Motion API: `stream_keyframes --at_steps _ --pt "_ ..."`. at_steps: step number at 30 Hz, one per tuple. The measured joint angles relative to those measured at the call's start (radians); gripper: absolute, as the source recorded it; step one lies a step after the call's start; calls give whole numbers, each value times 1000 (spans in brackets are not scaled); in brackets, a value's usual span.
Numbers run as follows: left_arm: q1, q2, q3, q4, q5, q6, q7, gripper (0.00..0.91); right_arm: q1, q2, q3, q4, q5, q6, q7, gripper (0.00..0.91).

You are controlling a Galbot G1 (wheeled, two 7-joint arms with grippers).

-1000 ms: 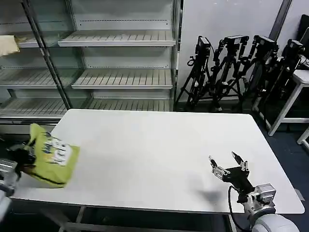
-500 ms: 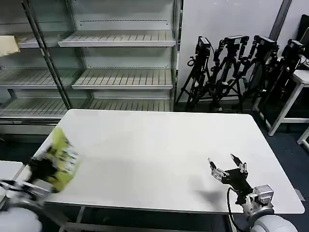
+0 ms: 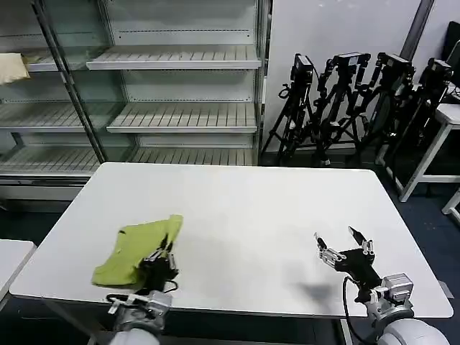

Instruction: Fold and organize the clothes.

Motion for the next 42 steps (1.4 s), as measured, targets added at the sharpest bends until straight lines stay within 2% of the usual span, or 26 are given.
stream_keyframes --at_steps 11,12,13,26,31,36,42 --pt "-132 -116 150 60 -225 31 -97 20 61 -10 0 -37 -5 -2 3 907" --pt "-141 -126 160 65 -243 32 -104 574 70 -12 0 -41 -5 -1 0 907" --pt "-147 -135 167 70 -259 34 -109 907 80 -12 0 -48 -4 2 -3 907" --pt "-226 -300 249 128 -396 41 -112 907 170 -5 -13 -118 -24 64 -40 907" --pt "-264 -323 240 119 -428 41 -100 907 173 7 -22 -132 -44 82 -46 907" --pt "-285 -262 159 103 -415 14 -38 907 177 18 -35 -134 -63 95 -50 907" --pt "-262 -109 -51 149 -361 -123 116 907 194 38 -67 -141 -79 109 -55 907"
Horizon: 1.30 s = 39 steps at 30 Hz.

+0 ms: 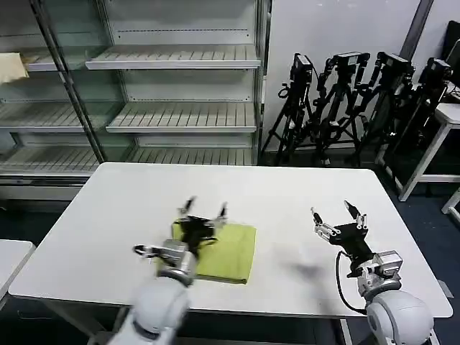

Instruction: Fold and organize the clothes.

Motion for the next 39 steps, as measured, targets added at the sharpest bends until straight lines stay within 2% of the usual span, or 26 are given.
stream_keyframes --at_steps 5,12,28,39 --pt "29 102 -168 55 11 -107 104 907 24 24 -50 -19 -28 2 9 907" --pt "60 166 -286 90 23 -202 188 907 53 43 -99 -39 -60 3 20 907" --pt "78 212 -393 121 43 -300 262 907 119 64 -178 -120 -130 39 40 907" --pt "73 215 -401 114 52 -333 274 907 123 52 -171 -128 -160 42 39 907"
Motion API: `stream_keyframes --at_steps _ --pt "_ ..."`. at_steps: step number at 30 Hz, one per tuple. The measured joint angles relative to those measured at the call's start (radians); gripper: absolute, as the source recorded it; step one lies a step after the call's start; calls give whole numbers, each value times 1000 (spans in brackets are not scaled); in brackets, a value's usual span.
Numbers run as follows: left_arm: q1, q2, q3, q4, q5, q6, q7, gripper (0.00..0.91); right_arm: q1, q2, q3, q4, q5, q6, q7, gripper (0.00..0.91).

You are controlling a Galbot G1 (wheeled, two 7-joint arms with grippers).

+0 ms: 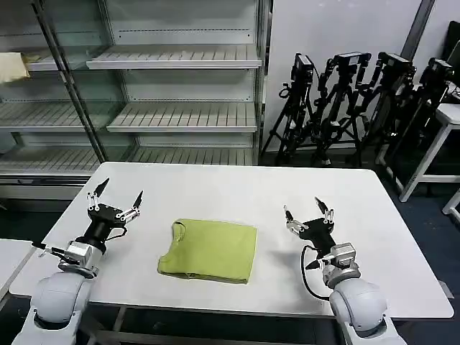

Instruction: Fold and organize the clothes.

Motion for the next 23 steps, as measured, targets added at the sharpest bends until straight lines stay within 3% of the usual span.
stream_keyframes --at_steps 23 --pt "5 -39 15 22 34 -43 -22 907 -10 -47 23 -30 -42 87 10 907"
